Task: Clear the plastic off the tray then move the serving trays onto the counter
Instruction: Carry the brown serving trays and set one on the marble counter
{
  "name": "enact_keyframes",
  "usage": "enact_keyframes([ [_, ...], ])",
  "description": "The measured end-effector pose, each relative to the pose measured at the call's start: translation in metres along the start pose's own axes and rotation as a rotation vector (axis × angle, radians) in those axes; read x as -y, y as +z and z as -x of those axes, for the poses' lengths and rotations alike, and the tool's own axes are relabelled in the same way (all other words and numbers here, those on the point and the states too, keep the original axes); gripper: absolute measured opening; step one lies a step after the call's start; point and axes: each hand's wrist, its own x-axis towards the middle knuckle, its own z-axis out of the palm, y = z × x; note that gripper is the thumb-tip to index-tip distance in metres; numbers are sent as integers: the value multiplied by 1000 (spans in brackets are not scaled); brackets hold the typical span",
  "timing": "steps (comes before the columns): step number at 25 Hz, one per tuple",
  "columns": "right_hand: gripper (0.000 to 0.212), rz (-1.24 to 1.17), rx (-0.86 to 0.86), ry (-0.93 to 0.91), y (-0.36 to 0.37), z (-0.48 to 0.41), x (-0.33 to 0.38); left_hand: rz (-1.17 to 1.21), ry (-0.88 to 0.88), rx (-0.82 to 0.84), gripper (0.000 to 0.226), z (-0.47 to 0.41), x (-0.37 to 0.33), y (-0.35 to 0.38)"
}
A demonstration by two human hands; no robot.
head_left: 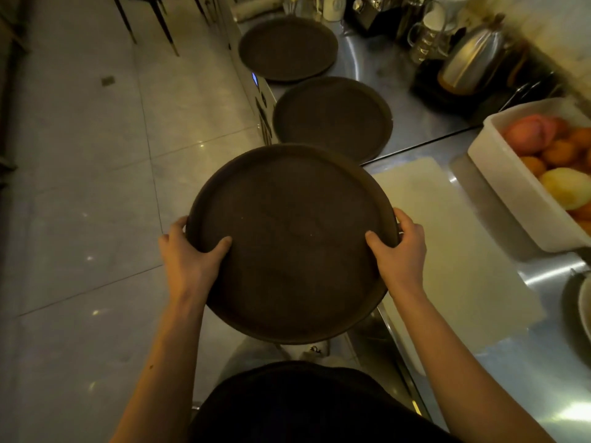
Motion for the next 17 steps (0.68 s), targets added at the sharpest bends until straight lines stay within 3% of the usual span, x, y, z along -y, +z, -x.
enact_keyframes([
  [9, 58, 37, -74, 48, 67, -69, 39, 16, 31, 113, 85, -136, -16, 39],
  [17, 58, 94, -240, 153, 141, -121, 89, -20, 167, 274, 84, -275, -55, 58],
])
